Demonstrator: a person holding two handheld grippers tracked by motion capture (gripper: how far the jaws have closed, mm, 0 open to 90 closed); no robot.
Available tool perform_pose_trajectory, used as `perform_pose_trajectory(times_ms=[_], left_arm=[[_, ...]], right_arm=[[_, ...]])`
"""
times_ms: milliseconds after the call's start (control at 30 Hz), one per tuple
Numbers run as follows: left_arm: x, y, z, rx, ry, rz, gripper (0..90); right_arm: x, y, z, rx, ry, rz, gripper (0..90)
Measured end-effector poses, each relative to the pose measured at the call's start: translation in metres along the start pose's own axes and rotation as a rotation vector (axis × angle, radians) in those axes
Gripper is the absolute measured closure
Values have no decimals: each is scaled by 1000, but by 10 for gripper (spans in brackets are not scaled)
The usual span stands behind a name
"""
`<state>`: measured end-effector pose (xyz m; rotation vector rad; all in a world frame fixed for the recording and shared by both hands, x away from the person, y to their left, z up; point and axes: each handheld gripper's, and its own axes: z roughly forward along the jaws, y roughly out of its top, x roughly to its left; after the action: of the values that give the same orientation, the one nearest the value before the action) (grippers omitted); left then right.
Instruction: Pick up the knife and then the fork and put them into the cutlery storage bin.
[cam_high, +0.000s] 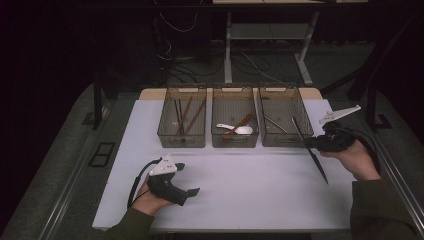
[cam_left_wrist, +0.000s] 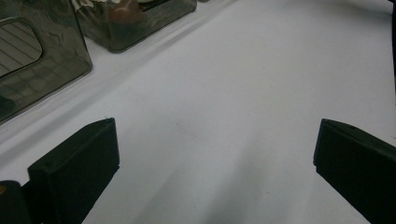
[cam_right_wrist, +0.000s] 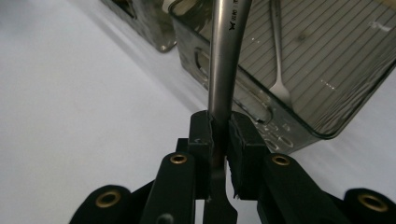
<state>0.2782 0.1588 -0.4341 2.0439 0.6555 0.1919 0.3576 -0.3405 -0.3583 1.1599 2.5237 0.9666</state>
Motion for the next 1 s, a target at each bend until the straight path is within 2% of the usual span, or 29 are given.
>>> perform_pose_trajectory(times_ms=[167,400,767,867,1000], left_arm=[[0,0,0,-2,-1,-2,0],[1,0,0,0,4,-3,0],[3,0,-2,4,23,-7,0],[5,0,-3,5,36,-12,0],[5,-1,-4,3,33,-9,0]], right_arm=[[-3,0,-4,-57,-11,18,801],[-9,3,-11,-146,4,55,801],[-10,13,-8,-172,0,52,801],[-10,17,-8,-177,-7,54,800],[-11,26,-10,-188,-15,51,800]])
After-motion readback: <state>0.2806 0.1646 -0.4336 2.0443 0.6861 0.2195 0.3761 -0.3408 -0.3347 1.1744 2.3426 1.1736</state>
